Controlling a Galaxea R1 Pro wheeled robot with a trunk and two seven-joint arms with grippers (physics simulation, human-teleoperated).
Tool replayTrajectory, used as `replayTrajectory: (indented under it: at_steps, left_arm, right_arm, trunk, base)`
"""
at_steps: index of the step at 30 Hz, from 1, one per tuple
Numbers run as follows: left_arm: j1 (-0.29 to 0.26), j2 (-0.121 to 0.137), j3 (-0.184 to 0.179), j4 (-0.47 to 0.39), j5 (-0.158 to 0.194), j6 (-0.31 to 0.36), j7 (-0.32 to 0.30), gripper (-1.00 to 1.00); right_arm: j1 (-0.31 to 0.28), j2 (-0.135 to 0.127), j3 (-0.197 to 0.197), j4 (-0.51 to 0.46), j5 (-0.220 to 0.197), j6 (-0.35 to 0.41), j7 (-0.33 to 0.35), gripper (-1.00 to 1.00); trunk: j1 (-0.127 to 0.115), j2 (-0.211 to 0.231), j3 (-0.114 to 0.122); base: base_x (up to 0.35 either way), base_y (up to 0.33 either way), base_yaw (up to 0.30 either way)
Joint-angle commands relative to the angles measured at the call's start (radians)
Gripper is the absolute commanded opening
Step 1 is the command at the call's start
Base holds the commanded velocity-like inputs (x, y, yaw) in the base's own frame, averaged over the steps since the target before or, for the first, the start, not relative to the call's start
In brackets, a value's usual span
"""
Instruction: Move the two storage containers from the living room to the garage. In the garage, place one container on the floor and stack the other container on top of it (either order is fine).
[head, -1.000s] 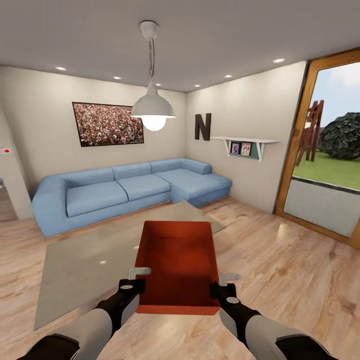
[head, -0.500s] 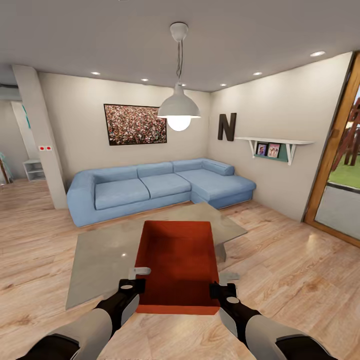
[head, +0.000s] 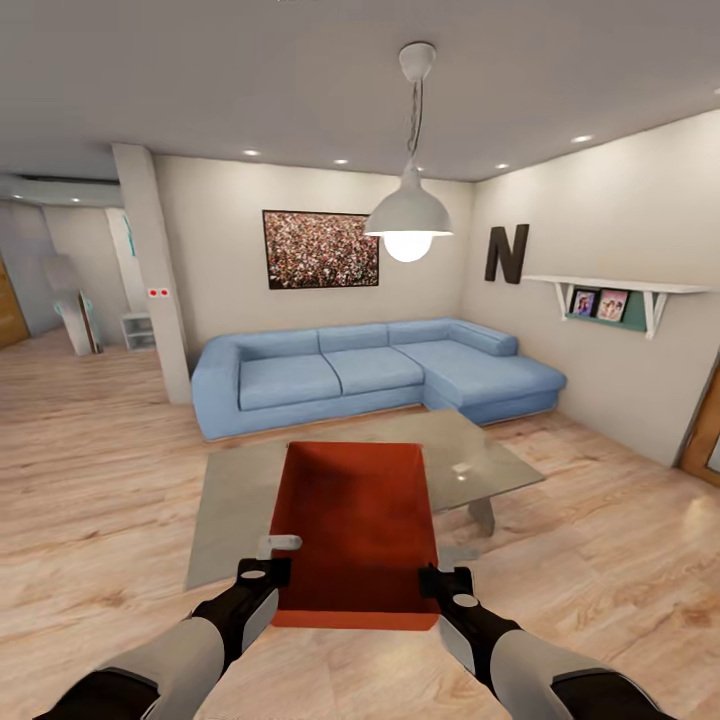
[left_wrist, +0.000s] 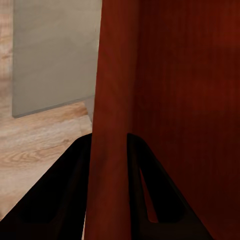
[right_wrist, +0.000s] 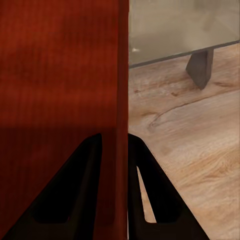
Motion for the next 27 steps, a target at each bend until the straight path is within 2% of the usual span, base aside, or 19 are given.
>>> replayTrajectory:
  at_steps: [1, 27]
  left_arm:
    - [-0.002, 0.001, 0.053, -0.016, -0.015, -0.069, 0.028, -1.00]
    - [-0.002, 0.002, 0.054, -0.016, -0.015, -0.069, 0.028, -1.00]
  right_arm:
    - [0.000, 0.000, -0.024, 0.003, -0.012, -0.003, -0.008, -1.00]
    - [0.000, 0.000, -0.024, 0.004, -0.011, -0.003, -0.008, -1.00]
  trunk:
    - [0.000, -0.001, -0.002]
    - [0.000, -0.001, -0.002]
  base:
    - [0.000, 0.000, 0.300]
    - [0.000, 0.000, 0.300]
